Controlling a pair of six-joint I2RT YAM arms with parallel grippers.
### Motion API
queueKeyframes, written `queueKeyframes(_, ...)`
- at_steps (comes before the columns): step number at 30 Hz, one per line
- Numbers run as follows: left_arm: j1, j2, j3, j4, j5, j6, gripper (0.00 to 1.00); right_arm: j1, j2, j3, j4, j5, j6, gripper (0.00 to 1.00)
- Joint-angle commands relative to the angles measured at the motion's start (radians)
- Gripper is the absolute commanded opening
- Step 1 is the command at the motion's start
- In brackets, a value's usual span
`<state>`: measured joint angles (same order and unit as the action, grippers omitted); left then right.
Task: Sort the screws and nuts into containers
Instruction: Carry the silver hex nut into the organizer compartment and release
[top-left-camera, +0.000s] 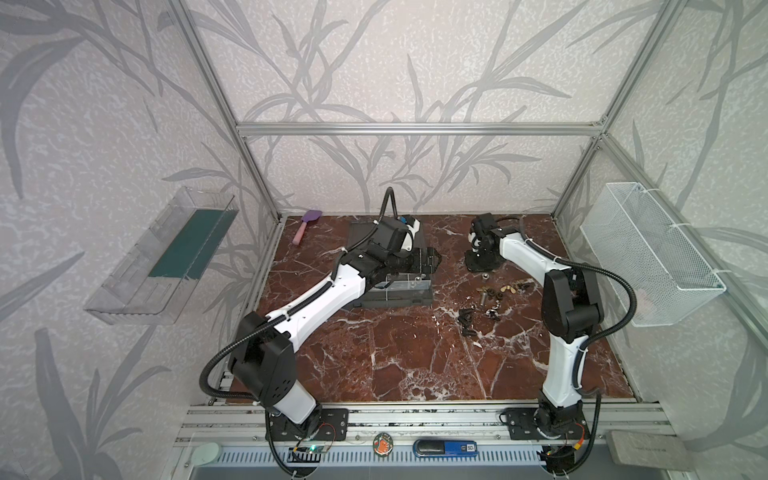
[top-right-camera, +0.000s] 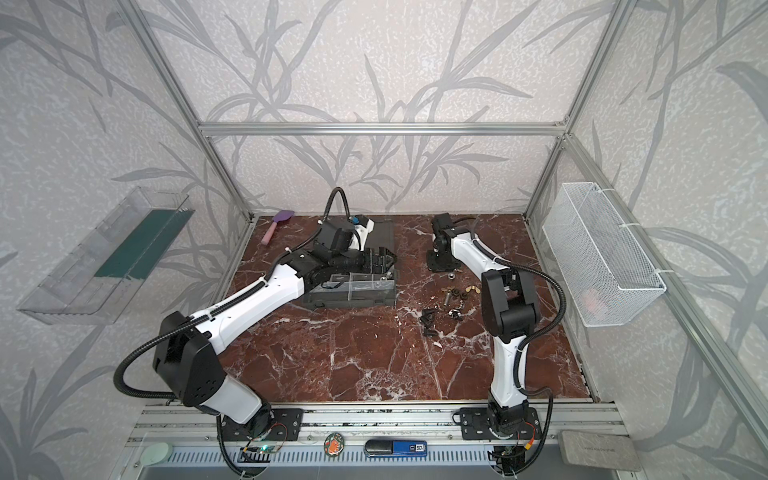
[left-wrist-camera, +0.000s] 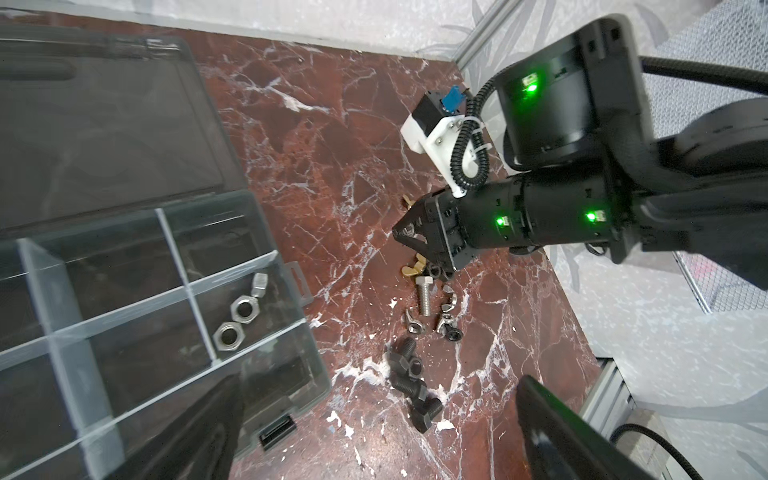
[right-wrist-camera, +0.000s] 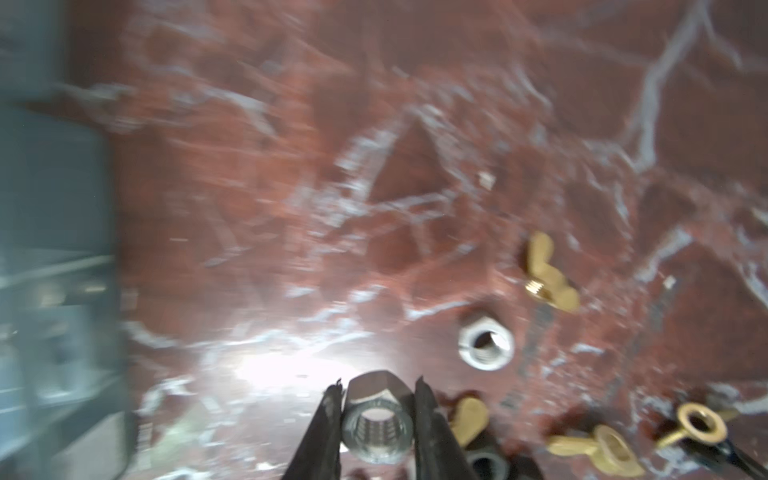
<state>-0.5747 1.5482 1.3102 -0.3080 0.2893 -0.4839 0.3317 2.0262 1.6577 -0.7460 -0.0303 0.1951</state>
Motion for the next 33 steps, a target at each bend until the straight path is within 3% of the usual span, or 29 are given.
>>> queueKeyframes(1,0.039,-0.071,-0.070,-0.028,-0.016,-0.014,1.00,0.074,-0.010,0.098,-0.052,-0.025,0.022,0.14)
queueKeyframes(12,0.117,-0.220,-0.235,-0.016,-0.039,-0.018,0.99,0.261,0.224,0.441,-0.160,-0.052,0.032,0.16)
queueKeyframes(19,0.123,-0.240,-0.262,0.004,-0.048,-0.015,1.00,0.278,0.282,0.459,-0.165,-0.058,0.038,0.19)
queueKeyframes(28,0.123,-0.205,-0.250,0.023,-0.029,-0.033,0.99,0.278,0.277,0.432,-0.162,-0.060,0.029,0.36)
queueKeyframes(33,0.123,-0.201,-0.242,0.023,-0.026,-0.033,1.00,0.277,0.268,0.433,-0.163,-0.055,0.023,0.40)
